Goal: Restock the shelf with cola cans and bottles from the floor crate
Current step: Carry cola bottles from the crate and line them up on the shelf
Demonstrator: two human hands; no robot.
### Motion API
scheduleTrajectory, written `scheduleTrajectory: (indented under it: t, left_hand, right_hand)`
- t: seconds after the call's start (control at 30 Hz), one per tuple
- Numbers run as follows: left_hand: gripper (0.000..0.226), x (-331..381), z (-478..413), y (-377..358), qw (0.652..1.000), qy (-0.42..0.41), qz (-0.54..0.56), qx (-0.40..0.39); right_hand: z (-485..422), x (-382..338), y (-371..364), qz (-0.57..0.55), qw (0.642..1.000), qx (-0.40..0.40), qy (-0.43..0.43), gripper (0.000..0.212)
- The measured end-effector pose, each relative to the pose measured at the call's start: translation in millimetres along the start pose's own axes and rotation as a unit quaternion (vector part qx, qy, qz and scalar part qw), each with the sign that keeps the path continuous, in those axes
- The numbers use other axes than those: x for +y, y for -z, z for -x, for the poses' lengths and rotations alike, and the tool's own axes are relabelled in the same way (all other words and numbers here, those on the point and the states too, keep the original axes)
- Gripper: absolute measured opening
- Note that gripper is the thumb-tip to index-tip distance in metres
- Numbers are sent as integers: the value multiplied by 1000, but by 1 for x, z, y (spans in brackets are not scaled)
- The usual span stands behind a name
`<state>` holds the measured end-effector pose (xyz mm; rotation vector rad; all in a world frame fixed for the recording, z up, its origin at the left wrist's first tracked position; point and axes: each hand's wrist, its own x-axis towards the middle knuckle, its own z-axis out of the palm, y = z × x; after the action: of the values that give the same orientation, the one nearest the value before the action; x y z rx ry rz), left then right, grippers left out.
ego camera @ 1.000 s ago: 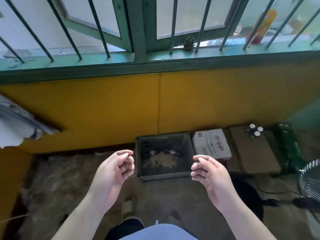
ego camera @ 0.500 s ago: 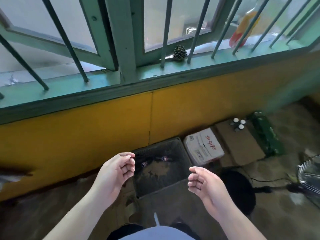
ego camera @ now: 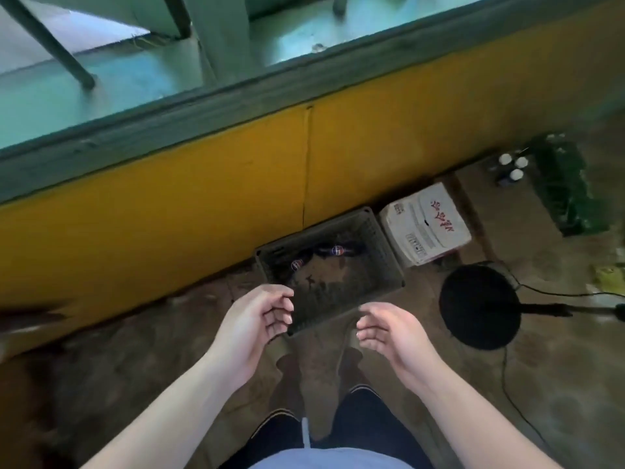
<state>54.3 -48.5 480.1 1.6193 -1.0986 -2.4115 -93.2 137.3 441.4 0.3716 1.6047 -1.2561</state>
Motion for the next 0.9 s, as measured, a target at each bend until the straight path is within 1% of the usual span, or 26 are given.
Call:
scheduleTrajectory:
  t: [0.23,0.3,0.37,0.47,0.57,0.63,0.73,0.83,0.9]
  left_hand:
    - [17,-75,-63,3,994,59,-20,85]
    - [20,-95,-97,3,990,58,-50,119]
    - [23,-118,-139,5,983,52,-106,139]
    - [20,-160,-219,11,967,30,-218,127]
    - [19,-202,-301,19,939,15,-325,115]
    - [16,-228,-348,25,918,11,-385,95]
    - [10,-261,-405,35,893,3,-445,69]
    - [9,-282,-456,48,874,-18,-478,82]
    - [13,-292,-489,60,853,-18,-515,84]
  right_hand:
    - [-139,51,-5,106,988,-39,-108,20]
    - [-181,64,-3,121,986,-43,-111,20]
    - [-226,77,4,126,987,-35,-96,20]
    - [-302,102,24,104,991,-15,-79,20]
    - [-373,133,40,52,996,18,-67,22]
    - [-412,151,44,20,997,27,-65,22]
    - [-468,173,42,-13,997,18,-74,19]
    - [-528,196,36,-18,995,28,-89,19]
    - [-569,210,28,-19,995,41,-86,17]
